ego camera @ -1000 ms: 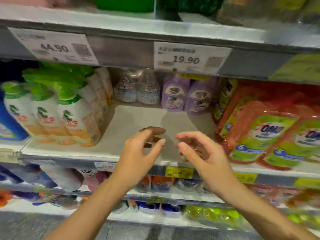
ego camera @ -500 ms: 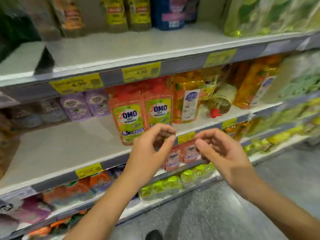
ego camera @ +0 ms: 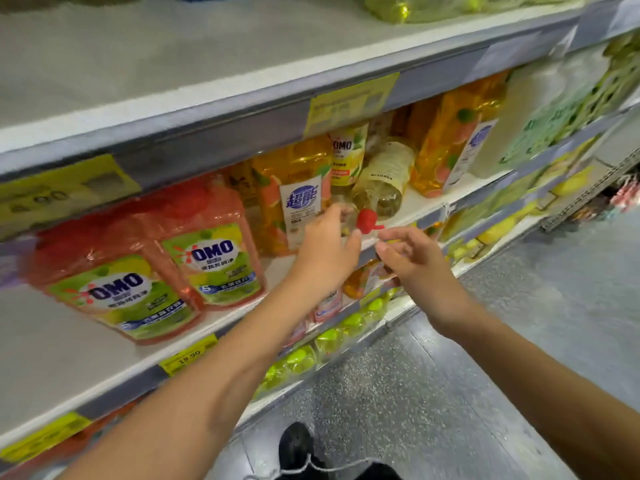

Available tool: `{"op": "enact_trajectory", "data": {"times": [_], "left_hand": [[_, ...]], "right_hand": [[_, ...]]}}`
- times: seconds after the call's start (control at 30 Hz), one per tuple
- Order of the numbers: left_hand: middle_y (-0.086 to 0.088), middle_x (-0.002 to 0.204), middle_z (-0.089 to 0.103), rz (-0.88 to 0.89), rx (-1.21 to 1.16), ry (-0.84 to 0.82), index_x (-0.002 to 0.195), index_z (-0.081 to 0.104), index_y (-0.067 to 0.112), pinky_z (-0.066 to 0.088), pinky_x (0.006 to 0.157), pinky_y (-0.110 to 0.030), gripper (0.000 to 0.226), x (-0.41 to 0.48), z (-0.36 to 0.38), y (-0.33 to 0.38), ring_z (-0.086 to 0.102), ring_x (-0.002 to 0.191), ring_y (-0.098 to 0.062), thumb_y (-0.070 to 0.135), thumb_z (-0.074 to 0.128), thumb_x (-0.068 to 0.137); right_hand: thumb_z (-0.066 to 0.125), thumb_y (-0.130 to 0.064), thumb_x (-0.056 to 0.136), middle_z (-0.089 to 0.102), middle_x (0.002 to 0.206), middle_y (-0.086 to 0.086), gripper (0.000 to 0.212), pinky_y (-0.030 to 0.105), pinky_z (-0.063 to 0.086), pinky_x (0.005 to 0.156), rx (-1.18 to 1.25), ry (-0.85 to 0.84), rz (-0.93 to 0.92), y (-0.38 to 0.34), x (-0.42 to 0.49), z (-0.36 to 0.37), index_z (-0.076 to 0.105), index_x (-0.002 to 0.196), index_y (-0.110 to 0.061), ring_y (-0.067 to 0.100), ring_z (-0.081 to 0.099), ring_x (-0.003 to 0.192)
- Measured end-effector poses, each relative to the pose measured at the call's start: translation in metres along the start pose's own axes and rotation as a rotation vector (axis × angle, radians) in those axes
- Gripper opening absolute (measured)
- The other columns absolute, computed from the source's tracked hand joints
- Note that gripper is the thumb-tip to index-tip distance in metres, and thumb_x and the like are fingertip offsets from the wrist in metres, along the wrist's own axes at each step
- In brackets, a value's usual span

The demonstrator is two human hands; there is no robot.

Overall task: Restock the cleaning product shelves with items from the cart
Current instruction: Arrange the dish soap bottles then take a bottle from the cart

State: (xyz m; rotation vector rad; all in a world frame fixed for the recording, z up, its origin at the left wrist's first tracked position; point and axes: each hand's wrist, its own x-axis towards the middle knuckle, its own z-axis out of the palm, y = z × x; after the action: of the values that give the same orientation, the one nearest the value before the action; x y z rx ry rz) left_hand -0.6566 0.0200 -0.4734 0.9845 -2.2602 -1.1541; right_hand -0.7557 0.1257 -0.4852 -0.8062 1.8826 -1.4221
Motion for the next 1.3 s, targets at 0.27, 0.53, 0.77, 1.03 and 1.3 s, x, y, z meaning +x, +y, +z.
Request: {"op": "enact_trajectory", "data": {"times": [0.27, 0.53, 0.77, 1.03, 1.3], "left_hand": [[-0.022, 0.136, 0.047, -0.493, 0.103, -0.234, 0.144, 0.028, 0.002, 0.039, 0.097, -0.037, 0.06, 0.092, 0.08, -0.013, 0.045, 0.126, -0.039, 0.035, 0.047, 0.097], [0.003, 0.137, 0.043, -0.681, -0.177, -0.114, 0.146, 0.024, 0.012, 0.043, 0.104, -0.033, 0.111, 0.137, 0.114, -0.024, 0.047, 0.126, -0.021, 0.057, 0.081, 0.062], [-0.003, 0.138, 0.054, -0.681, -0.147, -0.106, 0.141, 0.044, 0.013, 0.04, 0.104, -0.03, 0.079, 0.135, 0.117, -0.019, 0.053, 0.123, -0.022, 0.041, 0.079, 0.075], [-0.009, 0.141, 0.05, -0.675, 0.012, -0.122, 0.141, 0.04, 0.009, 0.039, 0.098, -0.029, 0.067, 0.114, 0.098, 0.027, 0.048, 0.127, -0.026, 0.048, 0.059, 0.09], [-0.003, 0.076, 0.07, -0.653, -0.148, -0.129, 0.091, 0.063, 0.011, 0.054, 0.064, -0.017, 0.062, 0.073, 0.046, 0.05, 0.065, 0.069, -0.013, 0.061, 0.026, 0.097]], "right_hand": [[0.05, 0.0, 0.095, 0.051, 0.095, 0.016, 0.024, 0.033, 0.05, 0.065, 0.083, 0.017, 0.24, 0.031, 0.062, -0.039, 0.047, 0.1, -0.022, 0.023, 0.058, 0.077], [0.053, -0.004, 0.096, 0.054, 0.104, 0.022, 0.029, 0.043, 0.053, 0.08, -0.041, -0.164, 0.278, 0.043, 0.124, -0.084, 0.046, 0.12, -0.017, 0.024, 0.058, 0.084], [0.069, -0.012, 0.082, 0.038, 0.138, 0.014, 0.078, 0.037, 0.034, 0.107, -0.787, -0.324, -0.248, 0.063, 0.177, -0.103, 0.026, 0.147, -0.01, 0.028, 0.038, 0.125], [0.091, -0.02, 0.051, 0.042, 0.145, 0.018, 0.111, 0.062, 0.042, 0.096, -1.19, -0.274, -0.666, 0.054, 0.205, -0.093, 0.025, 0.141, -0.02, 0.049, 0.043, 0.127], [0.079, -0.04, 0.069, 0.048, 0.14, 0.01, 0.086, 0.052, 0.051, 0.092, -0.93, -0.395, -0.639, 0.015, 0.182, -0.099, 0.04, 0.144, -0.024, 0.039, 0.055, 0.12]]}}
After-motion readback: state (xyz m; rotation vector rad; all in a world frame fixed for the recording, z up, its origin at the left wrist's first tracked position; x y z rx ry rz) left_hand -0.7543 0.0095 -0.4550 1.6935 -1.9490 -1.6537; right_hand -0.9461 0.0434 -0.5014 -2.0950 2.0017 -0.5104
